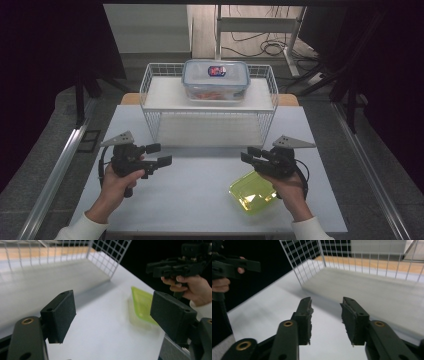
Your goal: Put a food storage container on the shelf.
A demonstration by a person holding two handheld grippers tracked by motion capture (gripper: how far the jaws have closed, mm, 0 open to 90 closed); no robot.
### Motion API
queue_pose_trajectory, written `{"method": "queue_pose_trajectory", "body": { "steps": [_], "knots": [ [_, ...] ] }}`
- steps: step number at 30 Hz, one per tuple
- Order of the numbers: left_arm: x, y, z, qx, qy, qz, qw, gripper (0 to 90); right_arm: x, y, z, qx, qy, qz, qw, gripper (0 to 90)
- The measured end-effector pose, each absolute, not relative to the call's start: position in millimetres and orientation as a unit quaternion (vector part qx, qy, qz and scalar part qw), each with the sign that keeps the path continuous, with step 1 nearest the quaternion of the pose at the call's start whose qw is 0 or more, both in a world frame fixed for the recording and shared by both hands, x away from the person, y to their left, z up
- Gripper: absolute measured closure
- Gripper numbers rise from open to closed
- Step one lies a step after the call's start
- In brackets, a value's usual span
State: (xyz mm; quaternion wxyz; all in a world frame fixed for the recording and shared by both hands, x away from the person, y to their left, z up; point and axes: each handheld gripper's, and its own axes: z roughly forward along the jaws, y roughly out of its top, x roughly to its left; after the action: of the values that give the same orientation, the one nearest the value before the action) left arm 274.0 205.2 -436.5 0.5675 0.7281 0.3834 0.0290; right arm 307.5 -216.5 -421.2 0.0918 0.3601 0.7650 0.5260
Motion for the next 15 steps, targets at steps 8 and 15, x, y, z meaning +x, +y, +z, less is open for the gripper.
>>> {"method": "queue_pose_trajectory", "body": {
  "steps": [8, 15],
  "knots": [
    [260, 205, -460, 0.747, 0.383, 0.024, 0.543, 21.6, 297, -225, -435, 0.360, 0.780, 0.503, 0.091, 47.6],
    [250, 202, -470, 0.759, 0.382, 0.036, 0.526, 21.5, 292, -234, -444, 0.368, 0.782, 0.496, 0.088, 44.6]
  ]
}}
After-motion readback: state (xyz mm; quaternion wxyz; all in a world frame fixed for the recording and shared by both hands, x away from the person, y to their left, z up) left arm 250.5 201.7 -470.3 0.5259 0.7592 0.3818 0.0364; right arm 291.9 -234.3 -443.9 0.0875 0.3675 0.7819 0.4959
